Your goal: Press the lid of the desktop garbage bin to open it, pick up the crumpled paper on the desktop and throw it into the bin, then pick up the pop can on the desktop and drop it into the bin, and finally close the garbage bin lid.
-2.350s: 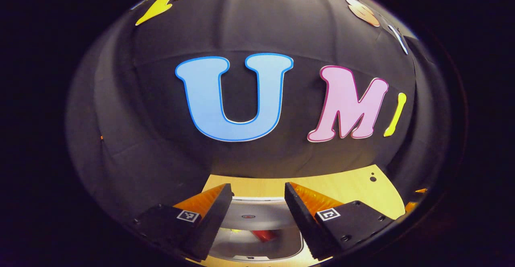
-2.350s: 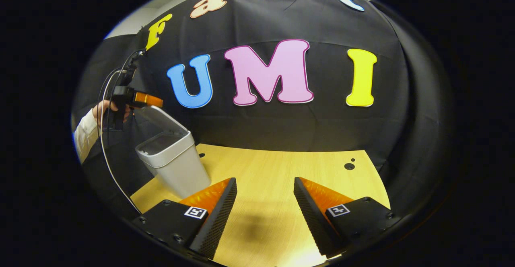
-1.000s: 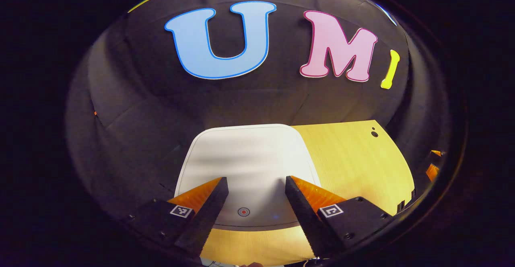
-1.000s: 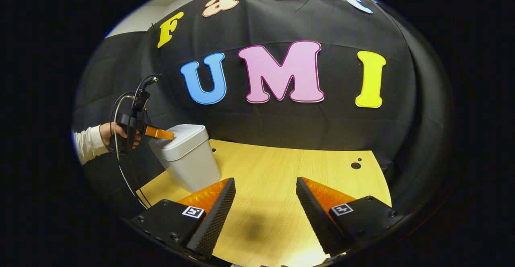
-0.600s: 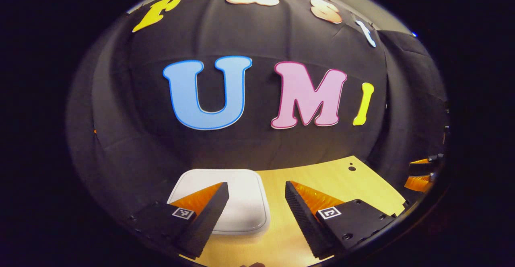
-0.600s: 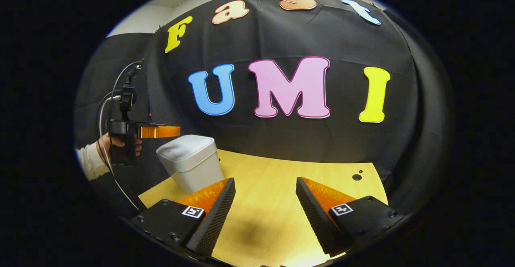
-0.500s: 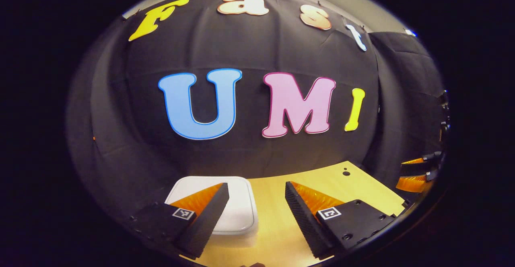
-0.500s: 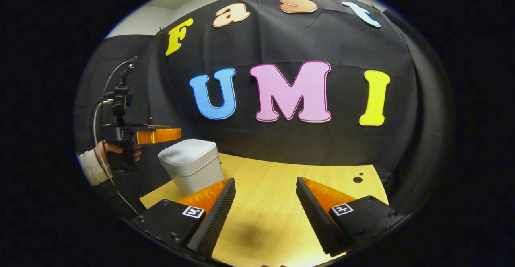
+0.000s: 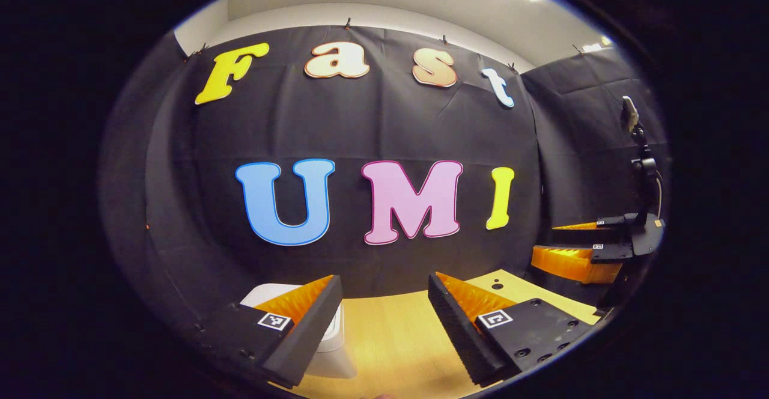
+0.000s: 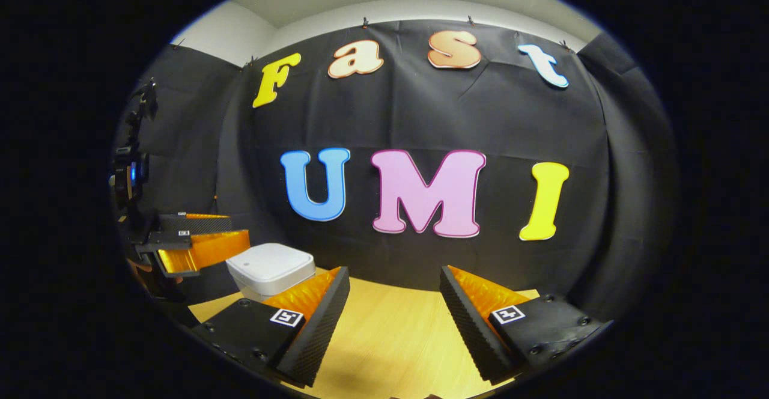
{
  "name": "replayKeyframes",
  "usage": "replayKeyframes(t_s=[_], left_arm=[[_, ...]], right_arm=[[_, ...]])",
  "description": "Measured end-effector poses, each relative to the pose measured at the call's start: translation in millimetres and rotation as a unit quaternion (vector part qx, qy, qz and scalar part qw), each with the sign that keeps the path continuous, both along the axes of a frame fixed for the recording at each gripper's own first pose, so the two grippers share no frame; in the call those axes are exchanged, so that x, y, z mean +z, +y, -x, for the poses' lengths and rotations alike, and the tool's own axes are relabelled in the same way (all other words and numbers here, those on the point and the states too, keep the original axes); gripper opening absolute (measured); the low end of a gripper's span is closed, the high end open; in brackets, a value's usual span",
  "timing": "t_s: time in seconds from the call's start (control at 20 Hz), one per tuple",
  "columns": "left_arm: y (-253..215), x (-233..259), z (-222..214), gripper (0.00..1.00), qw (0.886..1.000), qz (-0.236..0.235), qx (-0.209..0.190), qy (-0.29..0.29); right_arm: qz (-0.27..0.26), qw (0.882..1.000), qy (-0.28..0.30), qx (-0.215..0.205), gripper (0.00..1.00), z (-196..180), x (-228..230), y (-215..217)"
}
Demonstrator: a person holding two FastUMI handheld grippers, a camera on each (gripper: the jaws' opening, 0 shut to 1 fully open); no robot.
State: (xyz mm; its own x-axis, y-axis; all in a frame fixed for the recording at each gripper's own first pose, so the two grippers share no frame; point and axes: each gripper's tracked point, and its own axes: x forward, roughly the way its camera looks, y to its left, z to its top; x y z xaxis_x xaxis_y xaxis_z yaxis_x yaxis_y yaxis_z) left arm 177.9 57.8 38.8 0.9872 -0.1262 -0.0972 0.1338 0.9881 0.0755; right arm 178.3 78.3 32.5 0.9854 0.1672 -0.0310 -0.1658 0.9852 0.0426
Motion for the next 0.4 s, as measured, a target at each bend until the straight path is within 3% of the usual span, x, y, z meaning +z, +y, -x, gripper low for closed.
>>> replayKeyframes(t_s=[0.25, 0.4], left_arm=[[-0.5, -6.3, 0.5, 0.97, 0.999, 0.037, 0.019, 0.023], [17.4, -4.1, -0.8, 0.97, 0.998, 0.036, 0.045, 0.016]], right_arm=[[0.010, 1.000, -0.011, -0.026, 0.97, 2.3, 5.6, -6.9], [0.026, 0.999, -0.018, -0.031, 0.96, 4.0, 7.5, -7.5]])
